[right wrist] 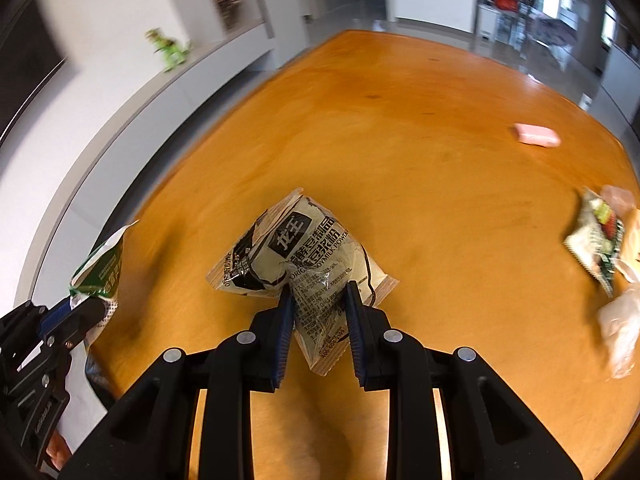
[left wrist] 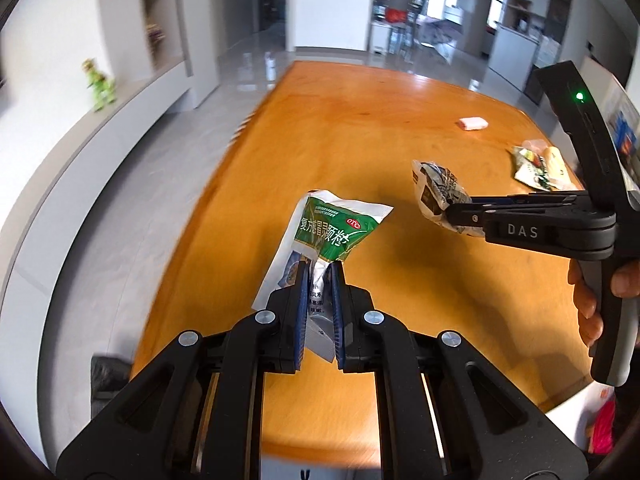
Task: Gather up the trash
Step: 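Carry both packets to the black trash bag and open both tools, then swing both tools back over the table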
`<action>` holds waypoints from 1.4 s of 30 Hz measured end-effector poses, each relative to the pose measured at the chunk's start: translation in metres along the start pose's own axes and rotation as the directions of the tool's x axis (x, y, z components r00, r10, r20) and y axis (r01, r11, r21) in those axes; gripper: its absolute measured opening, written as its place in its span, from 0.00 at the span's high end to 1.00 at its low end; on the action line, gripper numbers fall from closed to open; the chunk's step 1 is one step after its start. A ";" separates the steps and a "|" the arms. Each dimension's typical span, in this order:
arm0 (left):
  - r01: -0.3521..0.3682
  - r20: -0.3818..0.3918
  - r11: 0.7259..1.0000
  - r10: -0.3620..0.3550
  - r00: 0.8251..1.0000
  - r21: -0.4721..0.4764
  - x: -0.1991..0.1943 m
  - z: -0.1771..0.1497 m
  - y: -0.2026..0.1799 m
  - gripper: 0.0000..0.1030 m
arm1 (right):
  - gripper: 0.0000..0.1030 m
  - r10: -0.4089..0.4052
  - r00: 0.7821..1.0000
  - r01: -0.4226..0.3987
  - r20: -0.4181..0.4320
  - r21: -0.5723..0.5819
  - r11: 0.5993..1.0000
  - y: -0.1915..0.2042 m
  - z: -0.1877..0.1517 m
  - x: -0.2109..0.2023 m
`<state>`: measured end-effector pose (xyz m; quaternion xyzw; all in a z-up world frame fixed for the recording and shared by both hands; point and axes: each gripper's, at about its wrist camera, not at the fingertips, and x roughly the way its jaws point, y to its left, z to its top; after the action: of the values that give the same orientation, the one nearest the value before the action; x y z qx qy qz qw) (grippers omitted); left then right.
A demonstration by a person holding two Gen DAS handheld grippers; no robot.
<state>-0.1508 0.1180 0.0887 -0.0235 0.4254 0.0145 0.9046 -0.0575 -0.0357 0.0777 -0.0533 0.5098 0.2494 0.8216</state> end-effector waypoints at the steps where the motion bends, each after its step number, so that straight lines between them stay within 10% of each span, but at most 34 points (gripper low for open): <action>1: -0.013 0.003 1.000 0.013 1.000 -0.022 -0.006 -0.009 0.010 0.90 | 0.74 0.011 1.000 -0.011 -0.001 -0.019 1.000 0.010 -0.003 0.000; 11: -0.189 -0.029 0.943 0.189 0.982 -0.275 -0.062 -0.107 0.121 0.90 | 0.74 0.149 0.985 -0.169 -0.084 -0.352 0.921 0.173 -0.055 0.011; 30: -0.441 -0.247 0.654 0.372 0.895 -0.615 -0.114 -0.256 0.257 0.90 | 0.64 0.197 0.931 -0.357 -0.308 -0.645 0.675 0.366 -0.115 0.068; 32: -0.467 -0.278 0.631 0.379 0.882 -0.620 -0.113 -0.259 0.258 0.81 | 0.35 0.126 0.966 -0.251 -0.228 -0.687 0.682 0.375 -0.114 0.074; 34: -0.503 -0.322 0.591 0.391 0.863 -0.631 -0.115 -0.262 0.262 0.08 | 0.32 0.147 0.967 -0.252 -0.208 -0.693 0.675 0.376 -0.116 0.070; 42: -0.505 -0.276 0.600 0.436 0.857 -0.621 -0.122 -0.260 0.256 0.06 | 0.32 0.180 0.963 -0.267 -0.199 -0.646 0.715 0.355 -0.108 0.060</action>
<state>-0.4407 0.3590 0.0095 -0.2366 0.4241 0.4038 0.7753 -0.2885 0.2575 0.0340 -0.2966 0.4384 0.5089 0.6789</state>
